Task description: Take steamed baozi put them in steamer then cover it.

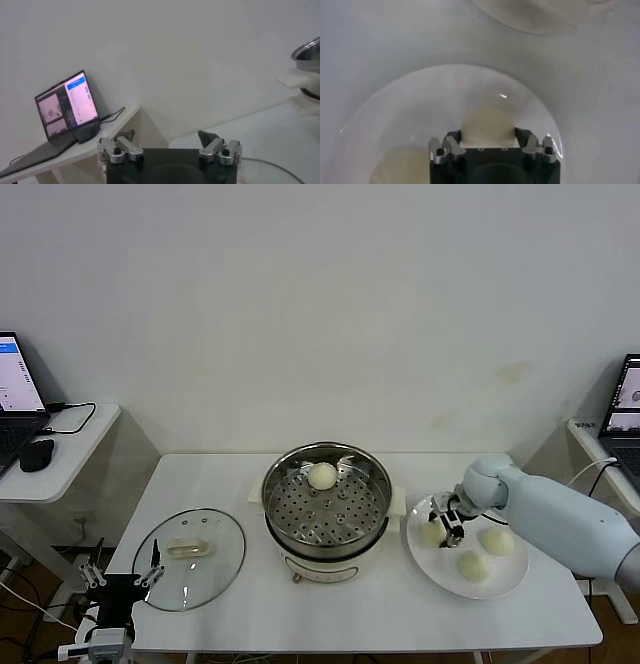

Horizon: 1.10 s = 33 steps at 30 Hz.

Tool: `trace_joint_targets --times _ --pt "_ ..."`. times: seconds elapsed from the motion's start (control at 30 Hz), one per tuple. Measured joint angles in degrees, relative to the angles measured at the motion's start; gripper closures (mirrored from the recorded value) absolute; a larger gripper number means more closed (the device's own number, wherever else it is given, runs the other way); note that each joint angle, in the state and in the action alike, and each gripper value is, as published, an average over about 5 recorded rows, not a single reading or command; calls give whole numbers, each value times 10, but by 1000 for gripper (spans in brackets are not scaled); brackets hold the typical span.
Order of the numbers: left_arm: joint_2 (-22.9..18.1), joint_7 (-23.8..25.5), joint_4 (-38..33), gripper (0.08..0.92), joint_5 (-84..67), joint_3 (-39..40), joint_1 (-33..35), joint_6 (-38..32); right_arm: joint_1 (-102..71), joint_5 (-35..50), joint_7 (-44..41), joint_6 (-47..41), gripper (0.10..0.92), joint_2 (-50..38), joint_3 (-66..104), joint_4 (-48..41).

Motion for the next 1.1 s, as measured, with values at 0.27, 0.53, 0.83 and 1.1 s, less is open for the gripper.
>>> trace_joint_targets --times 0.27,0.53,0.83,1.1 --pt "5 0 -7 177 -6 -5 6 0 38 23 -15 -12 471 -33 -16 30" --pt "8 1 -10 177 -14 -1 4 2 144 89 -25 -40 458 -89 -66 93" --pt "14 3 -14 177 -30 -3 5 4 333 212 -13 -90 457 -79 -162 170" --pt "6 4 -17 177 -34 2 3 4 396 326 30 -160 455 -7 -205 208"
